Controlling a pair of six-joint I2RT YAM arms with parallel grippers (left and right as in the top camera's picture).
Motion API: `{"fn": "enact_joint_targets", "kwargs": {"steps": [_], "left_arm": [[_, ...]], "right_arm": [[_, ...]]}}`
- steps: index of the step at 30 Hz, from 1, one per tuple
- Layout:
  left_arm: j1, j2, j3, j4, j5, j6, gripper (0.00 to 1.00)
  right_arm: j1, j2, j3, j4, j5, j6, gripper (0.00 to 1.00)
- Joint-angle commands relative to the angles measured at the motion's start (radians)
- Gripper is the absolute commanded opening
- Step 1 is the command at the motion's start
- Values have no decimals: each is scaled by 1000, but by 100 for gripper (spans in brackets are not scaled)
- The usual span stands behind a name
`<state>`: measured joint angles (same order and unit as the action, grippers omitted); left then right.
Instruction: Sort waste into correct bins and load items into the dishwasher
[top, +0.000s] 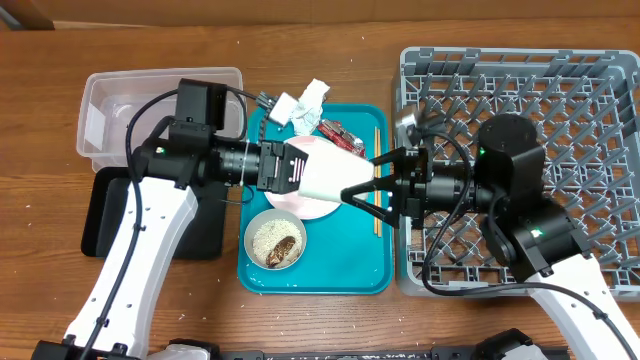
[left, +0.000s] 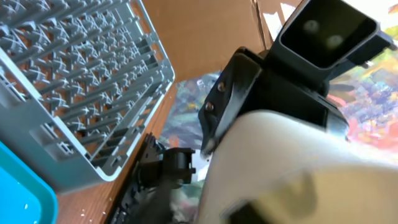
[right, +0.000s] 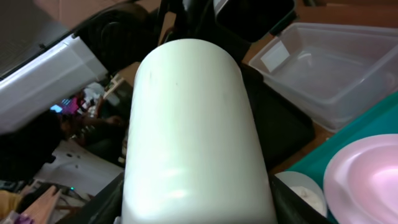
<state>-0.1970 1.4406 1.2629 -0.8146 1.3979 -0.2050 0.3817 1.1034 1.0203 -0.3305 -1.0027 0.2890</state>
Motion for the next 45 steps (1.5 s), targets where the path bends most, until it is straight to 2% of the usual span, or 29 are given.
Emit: {"fn": "enact_joint_targets", "kwargs": {"steps": [1,3,6,9,14,19,23,25,30,35,38,41,45], "left_arm": [[-14,1,2,-1,-51,11,53],[-13,1,2,-18,-151,10,71],[-8,1,2,-76,-341,10,79],[-5,1,3,-124,-468,6,79],[-11,1,15,-132,-553,-5,76],[-60,-4,71,-194,-751,-20,74],[-125,-4,135,-290,-937,-20,75],[-156,-4,156,-336,-998,-20,75],[-224,-4,158,-423,-1126,-69,75],[-306,-4,84,-459,-1274,-206,74],[-359,-3,-6,-424,-1325,-287,72],[-418,-1,-120,-296,-1340,-326,66],[-487,16,-251,-143,-1511,-438,59]], "right_arm": [[-19,-35,25,-22,23,7,45],[-52,-67,25,-87,97,3,45],[-111,-127,28,-262,348,-3,46],[-130,-177,48,-467,628,8,46],[-92,-168,82,-775,959,87,50],[-66,-55,81,-949,1002,166,50],[-60,67,81,-968,1003,180,49],[-60,129,81,-966,1003,185,52],[-60,243,81,-959,1002,188,84],[-60,216,132,-917,1002,188,91],[-60,160,199,-885,1001,187,94],[-60,106,251,-827,980,185,96],[-60,50,260,-710,884,182,96]]}}
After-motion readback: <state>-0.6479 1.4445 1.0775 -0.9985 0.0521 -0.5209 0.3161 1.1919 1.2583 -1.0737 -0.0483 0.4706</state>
